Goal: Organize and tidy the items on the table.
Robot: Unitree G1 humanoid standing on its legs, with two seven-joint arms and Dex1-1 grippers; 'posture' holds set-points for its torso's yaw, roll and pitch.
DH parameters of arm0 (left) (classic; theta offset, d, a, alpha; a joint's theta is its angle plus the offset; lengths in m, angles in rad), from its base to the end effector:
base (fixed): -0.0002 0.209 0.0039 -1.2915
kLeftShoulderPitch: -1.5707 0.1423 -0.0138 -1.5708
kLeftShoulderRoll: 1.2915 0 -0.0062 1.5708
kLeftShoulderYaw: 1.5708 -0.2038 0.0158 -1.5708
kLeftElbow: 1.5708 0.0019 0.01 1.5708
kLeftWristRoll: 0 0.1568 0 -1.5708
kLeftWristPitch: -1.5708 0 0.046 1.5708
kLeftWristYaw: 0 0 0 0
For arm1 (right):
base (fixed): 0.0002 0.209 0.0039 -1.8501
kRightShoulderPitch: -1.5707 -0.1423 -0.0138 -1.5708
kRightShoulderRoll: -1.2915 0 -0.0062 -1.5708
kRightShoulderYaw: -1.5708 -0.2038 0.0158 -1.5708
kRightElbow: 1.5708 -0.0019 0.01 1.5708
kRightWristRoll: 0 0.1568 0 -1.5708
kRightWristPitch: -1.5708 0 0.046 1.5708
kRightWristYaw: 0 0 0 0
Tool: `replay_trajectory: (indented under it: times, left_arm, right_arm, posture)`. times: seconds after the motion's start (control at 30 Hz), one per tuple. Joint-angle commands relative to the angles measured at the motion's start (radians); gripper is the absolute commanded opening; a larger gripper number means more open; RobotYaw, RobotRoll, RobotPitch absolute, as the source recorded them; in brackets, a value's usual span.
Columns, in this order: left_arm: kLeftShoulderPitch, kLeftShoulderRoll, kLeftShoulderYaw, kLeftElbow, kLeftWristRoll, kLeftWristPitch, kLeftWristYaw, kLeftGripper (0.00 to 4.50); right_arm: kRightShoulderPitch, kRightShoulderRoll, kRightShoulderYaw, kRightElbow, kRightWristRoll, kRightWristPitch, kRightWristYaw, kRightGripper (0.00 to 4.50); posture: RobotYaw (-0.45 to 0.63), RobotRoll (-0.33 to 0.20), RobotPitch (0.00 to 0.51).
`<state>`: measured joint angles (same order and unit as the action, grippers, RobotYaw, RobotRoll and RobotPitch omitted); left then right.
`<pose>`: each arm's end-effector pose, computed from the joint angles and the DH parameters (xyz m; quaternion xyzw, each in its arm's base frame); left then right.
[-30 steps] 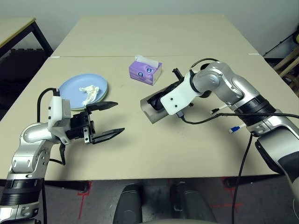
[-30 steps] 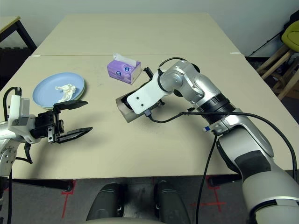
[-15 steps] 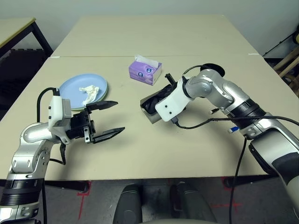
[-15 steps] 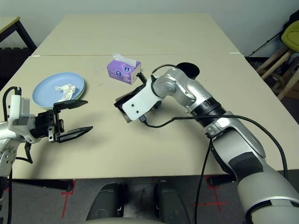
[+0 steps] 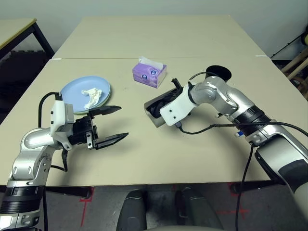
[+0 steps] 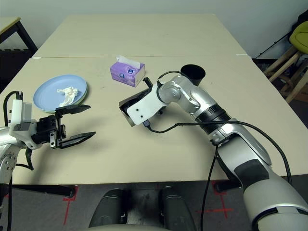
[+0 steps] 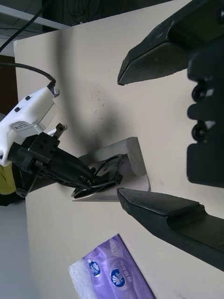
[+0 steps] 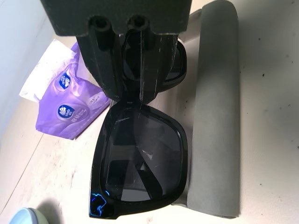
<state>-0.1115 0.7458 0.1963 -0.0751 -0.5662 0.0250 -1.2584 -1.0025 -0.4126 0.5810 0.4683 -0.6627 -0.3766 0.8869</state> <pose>0.2359 0.3059 0.1463 0.1483 -0.0545 -0.5437 0.8243 0.3561 -0.0809 0.1941 -0.7098 -0.0964 0.4965 0.4904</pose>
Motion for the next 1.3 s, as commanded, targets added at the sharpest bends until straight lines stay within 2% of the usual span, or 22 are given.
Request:
replay_trajectory:
  times: [0.03,0.67,1.03,1.17,1.3]
  left_arm:
    - [0.016,0.002,-0.003,-0.022,0.01,-0.01,-0.005,4.5]
    - [0.034,0.006,0.004,-0.031,0.005,-0.011,-0.007,4.5]
    - [0.007,0.001,-0.005,-0.004,0.016,-0.017,-0.004,4.5]
    - [-0.015,-0.002,-0.011,0.015,0.021,-0.019,-0.004,4.5]
    - [-0.043,-0.007,-0.018,0.037,0.027,-0.023,-0.003,4.5]
  right_arm:
    - [0.008,0.007,0.017,0.018,-0.014,-0.002,-0.02,0.38]
    - [0.051,-0.003,0.016,0.006,-0.009,0.022,0.005,0.38]
    - [0.025,-0.003,-0.029,-0.006,0.023,0.088,-0.001,4.42]
    - [0.018,-0.012,-0.057,-0.031,0.058,0.125,0.019,4.47]
    - [0.016,-0.013,-0.135,-0.086,0.138,0.235,0.052,4.47]
  posture:
    - [0.13,0.0,0.102]
    - [0.13,0.0,0.112]
    - [0.12,0.0,0.108]
    - [0.11,0.0,0.104]
    - [0.09,0.0,0.099]
